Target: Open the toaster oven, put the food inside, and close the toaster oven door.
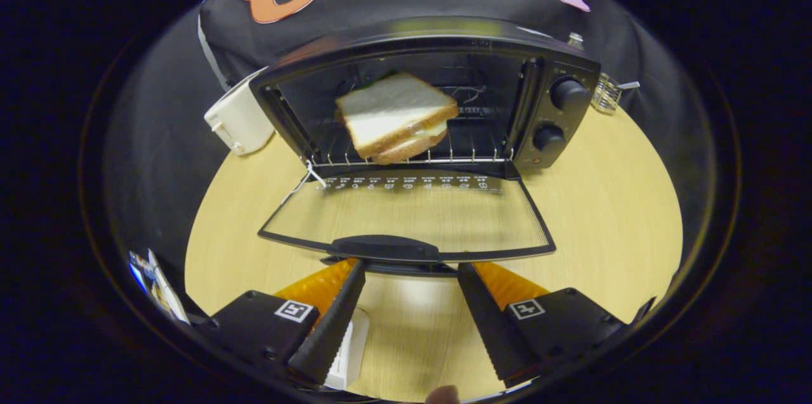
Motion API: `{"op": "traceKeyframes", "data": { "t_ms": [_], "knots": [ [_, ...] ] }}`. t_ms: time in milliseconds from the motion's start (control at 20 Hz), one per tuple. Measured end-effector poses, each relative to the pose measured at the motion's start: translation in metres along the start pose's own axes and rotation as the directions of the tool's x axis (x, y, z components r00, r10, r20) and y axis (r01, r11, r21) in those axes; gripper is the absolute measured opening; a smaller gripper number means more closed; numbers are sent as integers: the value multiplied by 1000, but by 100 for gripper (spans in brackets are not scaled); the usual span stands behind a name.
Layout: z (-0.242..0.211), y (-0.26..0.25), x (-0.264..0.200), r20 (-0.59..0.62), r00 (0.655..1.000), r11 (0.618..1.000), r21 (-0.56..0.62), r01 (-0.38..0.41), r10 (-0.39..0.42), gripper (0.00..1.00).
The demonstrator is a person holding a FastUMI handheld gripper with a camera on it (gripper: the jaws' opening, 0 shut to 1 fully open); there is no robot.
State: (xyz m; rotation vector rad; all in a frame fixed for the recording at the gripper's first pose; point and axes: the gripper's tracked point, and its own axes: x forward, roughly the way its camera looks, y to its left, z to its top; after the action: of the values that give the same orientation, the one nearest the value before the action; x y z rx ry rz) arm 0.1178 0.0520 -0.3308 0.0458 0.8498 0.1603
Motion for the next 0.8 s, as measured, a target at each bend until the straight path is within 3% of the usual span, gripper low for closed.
{"op": "traceKeyframes", "data": {
  "t_ms": [800],
  "knots": [
    [72,9,-37,226,974,999,44,-32,21,97]
  ]
}}
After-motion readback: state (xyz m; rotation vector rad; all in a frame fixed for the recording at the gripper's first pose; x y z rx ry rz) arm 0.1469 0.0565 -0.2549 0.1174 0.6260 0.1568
